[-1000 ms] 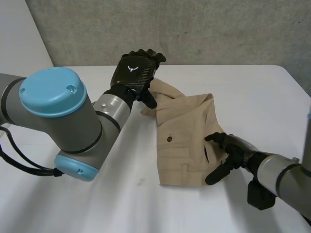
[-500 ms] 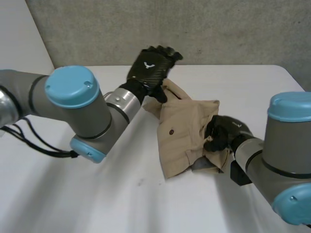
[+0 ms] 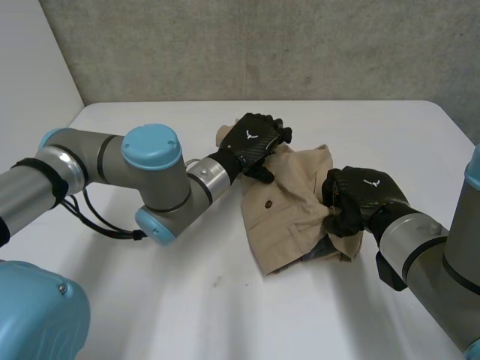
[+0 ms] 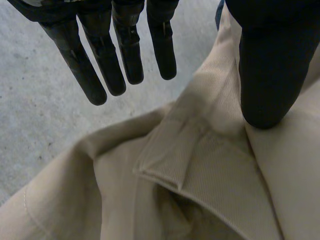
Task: Fold the shorts.
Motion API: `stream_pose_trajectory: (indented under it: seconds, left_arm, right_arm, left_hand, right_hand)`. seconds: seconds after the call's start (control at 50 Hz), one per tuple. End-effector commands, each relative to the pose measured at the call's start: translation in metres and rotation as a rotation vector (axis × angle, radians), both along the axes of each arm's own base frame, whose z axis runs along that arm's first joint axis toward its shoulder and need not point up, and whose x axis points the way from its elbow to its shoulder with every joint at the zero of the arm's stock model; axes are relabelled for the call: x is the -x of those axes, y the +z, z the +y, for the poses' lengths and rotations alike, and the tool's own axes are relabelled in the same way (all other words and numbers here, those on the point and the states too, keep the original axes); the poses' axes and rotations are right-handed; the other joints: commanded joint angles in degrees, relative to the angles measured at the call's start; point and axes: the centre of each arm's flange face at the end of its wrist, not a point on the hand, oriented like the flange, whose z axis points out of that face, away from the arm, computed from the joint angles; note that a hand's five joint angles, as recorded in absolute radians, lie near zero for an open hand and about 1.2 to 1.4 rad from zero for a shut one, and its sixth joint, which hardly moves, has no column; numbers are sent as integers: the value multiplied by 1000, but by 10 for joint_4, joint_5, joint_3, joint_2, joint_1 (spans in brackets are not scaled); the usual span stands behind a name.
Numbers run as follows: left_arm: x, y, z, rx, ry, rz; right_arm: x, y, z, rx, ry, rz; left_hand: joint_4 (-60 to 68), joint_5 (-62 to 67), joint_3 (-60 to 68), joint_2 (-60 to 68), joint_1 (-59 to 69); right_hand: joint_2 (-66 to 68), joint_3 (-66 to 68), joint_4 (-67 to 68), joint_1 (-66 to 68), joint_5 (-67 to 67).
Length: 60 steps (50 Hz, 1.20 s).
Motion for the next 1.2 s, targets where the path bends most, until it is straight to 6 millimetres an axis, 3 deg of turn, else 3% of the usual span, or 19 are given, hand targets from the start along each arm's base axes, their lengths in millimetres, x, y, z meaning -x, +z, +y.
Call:
stream_pose_trajectory:
  seconds: [0.02, 0.22, 0.28, 0.44, 0.5, 0.54, 0.56, 0.62, 0.64, 0.66, 0.68, 0.72, 0.78, 0.86, 0.88, 0.96, 1.04, 1.12, 1.2]
  left_arm:
    - [-5, -19, -14, 12, 33, -36]
    - [-3, -23, -27, 56, 71, -23]
    - [-4, -16, -32, 93, 101, -1]
    - [-18, 25, -42, 184, 149, 52]
    - [-24, 57, -44, 246, 167, 95]
    - [-29, 98, -44, 332, 183, 157]
    - [-31, 109, -43, 355, 191, 173]
    - [-46, 157, -44, 452, 260, 254]
    - [-46, 157, -44, 452, 260, 254]
    - [-57, 192, -39, 515, 322, 327]
    - [-60, 202, -36, 531, 340, 348]
    - [-66, 216, -32, 548, 376, 380]
    - [-76, 222, -23, 532, 424, 392]
    - [-85, 189, -11, 440, 455, 316]
    - [-88, 169, -5, 390, 464, 275]
    - [-95, 110, 16, 240, 468, 146]
    - [-98, 60, 43, 120, 438, 37]
    - [-98, 32, 64, 52, 409, -37]
    - [-105, 12, 81, 9, 393, -160]
  right_arm:
    - [-1, 1, 2, 9, 21, 15]
    - [0, 2, 3, 16, 30, 34]
    - [0, 1, 0, 33, 38, 67]
    - [-12, 9, -36, 157, 57, 183]
    - [-17, 22, -49, 221, 56, 191]
    - [-29, 60, -74, 374, 39, 183]
    - [-29, 60, -75, 374, 39, 183]
    - [-39, 123, -98, 608, -9, 151]
    - [-40, 137, -101, 659, -22, 139]
    - [-42, 161, -105, 752, -42, 113]
    - [-42, 162, -105, 753, -42, 113]
    - [-46, 201, -106, 918, -76, 41]
    - [-49, 204, -104, 951, -60, 26]
    - [-51, 190, -103, 917, -30, 44]
    - [-54, 164, -102, 848, 21, 79]
    - [-56, 130, -100, 758, 84, 124]
    - [-52, 57, -90, 559, 187, 217]
    - [-45, -7, -77, 377, 244, 322]
    - [-40, -33, -71, 291, 257, 364]
  left_hand:
    - [77, 80, 79, 78, 76]
    - [494, 496, 496, 495, 492]
    - [494, 497, 496, 495, 493]
    - [494, 497, 496, 495, 493]
    - [494, 497, 496, 495, 493]
    - [494, 497, 496, 495, 493]
    - [494, 497, 496, 495, 493]
    - [494, 497, 496, 495, 493]
    - [494, 497, 496, 495, 493]
    - [494, 497, 496, 495, 493]
    - [494, 497, 496, 495, 493]
    - [494, 497, 496, 495, 493]
    - [494, 497, 496, 495, 493]
    - [494, 497, 496, 495, 493]
    - [494, 497, 496, 495, 493]
    - [494, 497, 496, 495, 493]
    - [426, 429, 428, 427, 424]
    - [332, 334, 333, 332, 330]
    - [116, 119, 118, 117, 115]
  right_hand:
    - [126, 139, 119, 246, 149]
    - [126, 139, 119, 246, 149]
    - [126, 139, 119, 246, 149]
    - [126, 139, 119, 246, 149]
    - [126, 139, 119, 246, 149]
    - [126, 139, 119, 246, 149]
    - [126, 139, 119, 246, 149]
    - [126, 139, 119, 246, 149]
    - [126, 139, 119, 246, 149]
    - [126, 139, 119, 246, 149]
    - [126, 139, 119, 246, 149]
    - [126, 139, 119, 246, 149]
    - [126, 139, 119, 246, 149]
    - [126, 139, 119, 246, 149]
    - [126, 139, 119, 246, 149]
    - [126, 139, 119, 246, 149]
    - [126, 139, 119, 246, 149]
    - [126, 139, 119, 246, 149]
    - [126, 139, 119, 246, 149]
